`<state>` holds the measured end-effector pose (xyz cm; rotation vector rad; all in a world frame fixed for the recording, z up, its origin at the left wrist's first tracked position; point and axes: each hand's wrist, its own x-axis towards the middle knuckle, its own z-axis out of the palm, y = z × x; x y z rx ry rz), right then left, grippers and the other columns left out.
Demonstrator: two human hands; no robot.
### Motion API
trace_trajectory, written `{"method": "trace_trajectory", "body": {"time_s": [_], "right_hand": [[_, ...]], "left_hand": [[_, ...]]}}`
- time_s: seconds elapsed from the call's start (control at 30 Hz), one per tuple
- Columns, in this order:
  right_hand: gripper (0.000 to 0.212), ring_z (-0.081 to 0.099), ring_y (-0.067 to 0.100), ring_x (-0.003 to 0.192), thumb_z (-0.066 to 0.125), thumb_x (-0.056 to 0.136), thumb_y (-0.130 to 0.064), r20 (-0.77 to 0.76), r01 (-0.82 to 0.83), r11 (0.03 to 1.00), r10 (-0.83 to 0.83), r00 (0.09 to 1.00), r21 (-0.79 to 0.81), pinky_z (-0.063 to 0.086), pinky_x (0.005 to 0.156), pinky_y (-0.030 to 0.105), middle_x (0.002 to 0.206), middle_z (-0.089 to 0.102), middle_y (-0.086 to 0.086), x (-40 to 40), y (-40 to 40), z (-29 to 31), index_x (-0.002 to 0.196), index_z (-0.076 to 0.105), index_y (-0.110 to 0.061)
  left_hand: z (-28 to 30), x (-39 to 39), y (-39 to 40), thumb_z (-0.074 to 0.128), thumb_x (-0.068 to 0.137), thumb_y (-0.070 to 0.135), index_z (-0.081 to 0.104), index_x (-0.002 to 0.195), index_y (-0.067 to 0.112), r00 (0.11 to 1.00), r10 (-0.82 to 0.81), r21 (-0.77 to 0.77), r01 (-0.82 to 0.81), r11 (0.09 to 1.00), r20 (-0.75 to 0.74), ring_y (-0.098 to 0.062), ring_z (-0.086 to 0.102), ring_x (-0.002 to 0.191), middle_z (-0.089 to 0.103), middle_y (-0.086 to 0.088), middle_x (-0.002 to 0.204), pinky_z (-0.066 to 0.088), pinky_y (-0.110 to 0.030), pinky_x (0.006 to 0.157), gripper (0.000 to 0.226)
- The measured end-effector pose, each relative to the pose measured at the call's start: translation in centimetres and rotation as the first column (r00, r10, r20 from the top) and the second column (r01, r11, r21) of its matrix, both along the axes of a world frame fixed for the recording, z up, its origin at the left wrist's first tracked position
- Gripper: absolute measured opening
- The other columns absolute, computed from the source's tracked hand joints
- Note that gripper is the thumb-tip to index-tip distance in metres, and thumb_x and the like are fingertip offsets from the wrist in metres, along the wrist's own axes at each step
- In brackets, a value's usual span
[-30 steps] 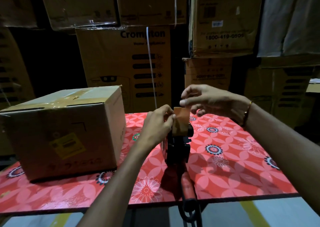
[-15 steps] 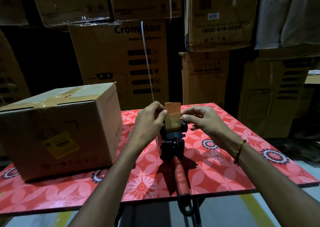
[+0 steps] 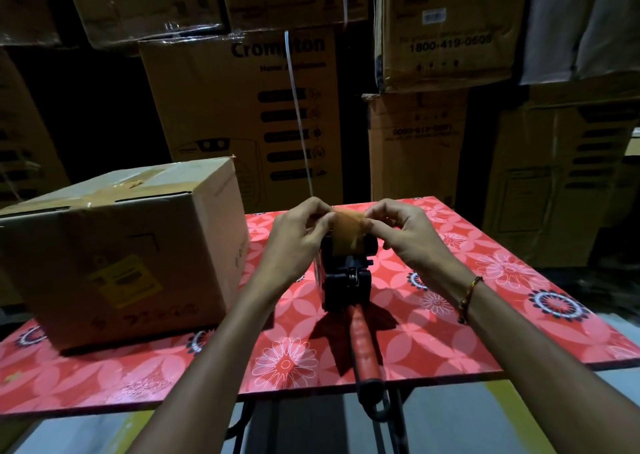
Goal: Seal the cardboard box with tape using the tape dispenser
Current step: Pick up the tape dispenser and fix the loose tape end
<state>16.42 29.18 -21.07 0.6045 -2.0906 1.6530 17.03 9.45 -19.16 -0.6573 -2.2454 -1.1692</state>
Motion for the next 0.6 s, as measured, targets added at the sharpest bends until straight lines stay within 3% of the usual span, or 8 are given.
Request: {"method": "trace_trajectory", "body": {"time_s": [0.1,0.23,0.43,0.6], "right_hand": [[0.013,0.059,0.008,0.073,0.069,0.091,-0.01,-0.024,-0.009,1.0,0.009,1.0,-0.004,0.048,0.065,0.017,0.075,0.064,-0.009,0.0,-0.2,-0.2,0.081,0.069,-0.018],[0.018,0.058,0.001,0.073,0.067,0.092,-0.006,-0.02,-0.017,1.0,0.017,1.0,-0.022,0.046,0.066,0.012,0.077,0.064,-0.012,0.1,-0.3,-0.1,0.08,0.067,-0.02],[0.012,0.056,-0.004,0.074,0.067,0.092,-0.005,-0.058,0.02,0.999,-0.018,0.998,0.039,0.044,0.067,0.009,0.081,0.064,-0.007,0.6,-0.3,0.4,0.083,0.068,-0.012],[0.007,0.057,-0.006,0.074,0.066,0.092,-0.004,-0.062,0.022,0.999,-0.02,0.998,0.039,0.045,0.067,0.009,0.083,0.065,-0.004,0.8,-0.1,0.4,0.086,0.069,-0.007]], "left_hand": [[-0.8,-0.5,-1.0,0.056,0.101,0.028,0.069,0.097,0.015,0.996,-0.086,-0.029,0.087,0.996,0.034,-0.008,0.067,0.086,0.072,0.001,0.091,0.052,-0.026,0.072,0.02],[-1.1,-0.1,-1.6,0.039,0.102,0.043,0.072,0.105,0.009,0.958,-0.249,0.161,0.226,0.961,0.145,-0.014,0.068,0.107,0.074,-0.006,0.108,0.052,-0.023,0.093,0.047],[-1.3,-0.1,-1.3,0.069,0.093,0.021,0.069,0.096,0.018,0.996,-0.081,0.019,0.08,0.997,0.041,-0.006,0.067,0.1,0.072,0.006,0.098,0.053,-0.034,0.098,0.004],[-1.0,0.3,-0.7,0.069,0.092,0.018,0.067,0.09,0.022,0.998,-0.06,0.06,0.058,0.996,0.033,0.001,0.066,0.099,0.071,0.011,0.096,0.052,-0.024,0.092,0.005]]}}
